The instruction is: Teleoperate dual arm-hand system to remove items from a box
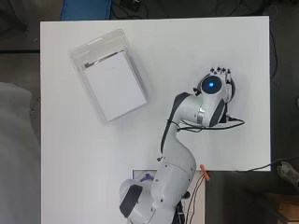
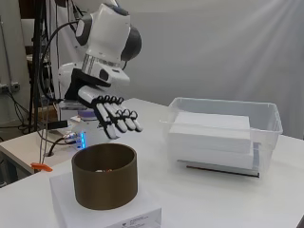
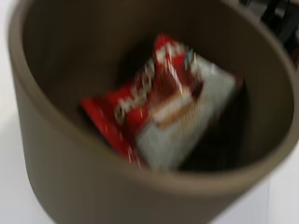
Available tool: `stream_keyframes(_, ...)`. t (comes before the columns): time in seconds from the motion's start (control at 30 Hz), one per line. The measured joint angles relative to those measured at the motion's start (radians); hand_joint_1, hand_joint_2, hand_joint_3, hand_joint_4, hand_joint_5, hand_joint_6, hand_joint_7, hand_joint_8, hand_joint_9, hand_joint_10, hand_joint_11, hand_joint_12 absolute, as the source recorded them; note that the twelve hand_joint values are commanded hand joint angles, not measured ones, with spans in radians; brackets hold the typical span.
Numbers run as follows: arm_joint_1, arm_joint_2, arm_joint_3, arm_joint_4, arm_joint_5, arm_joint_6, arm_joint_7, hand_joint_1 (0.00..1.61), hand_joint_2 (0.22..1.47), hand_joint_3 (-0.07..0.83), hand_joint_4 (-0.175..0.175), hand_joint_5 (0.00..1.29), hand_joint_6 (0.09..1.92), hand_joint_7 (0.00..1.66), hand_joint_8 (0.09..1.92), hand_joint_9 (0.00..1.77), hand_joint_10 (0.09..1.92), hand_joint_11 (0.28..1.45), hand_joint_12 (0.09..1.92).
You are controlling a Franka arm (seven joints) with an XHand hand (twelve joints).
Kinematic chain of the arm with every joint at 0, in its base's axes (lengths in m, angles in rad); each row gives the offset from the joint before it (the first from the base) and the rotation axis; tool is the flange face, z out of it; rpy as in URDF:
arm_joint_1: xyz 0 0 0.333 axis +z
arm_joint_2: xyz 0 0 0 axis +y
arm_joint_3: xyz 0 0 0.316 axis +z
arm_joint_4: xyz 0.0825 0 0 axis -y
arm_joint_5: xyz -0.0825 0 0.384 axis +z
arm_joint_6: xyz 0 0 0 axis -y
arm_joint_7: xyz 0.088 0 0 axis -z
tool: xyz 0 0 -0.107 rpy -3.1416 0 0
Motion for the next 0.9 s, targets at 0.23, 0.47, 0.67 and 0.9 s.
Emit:
stream_keyframes(0.23,0.057,-0.288,0.095,-0.03,0.056,-0.074,0.007,0.0,0.86,-0.011,0.033,0.14,0.09,0.18,0.09,0.29,0.09,0.45,0.09)
stream_keyframes(0.47,0.144,-0.414,0.157,0.003,0.283,-0.277,-0.091,0.0,0.81,-0.012,0.049,0.05,0.09,0.17,0.09,0.31,0.09,0.47,0.09)
stream_keyframes(0.67,0.204,-0.531,0.228,0.01,0.361,-0.353,-0.133,0.0,0.84,0.007,0.022,0.02,0.09,0.14,0.09,0.29,0.09,0.45,0.09)
stream_keyframes(0.9,0.209,-0.54,0.184,0.025,0.359,-0.428,-0.046,0.0,0.92,0.012,0.038,0.07,0.09,0.2,0.09,0.31,0.09,0.44,0.09)
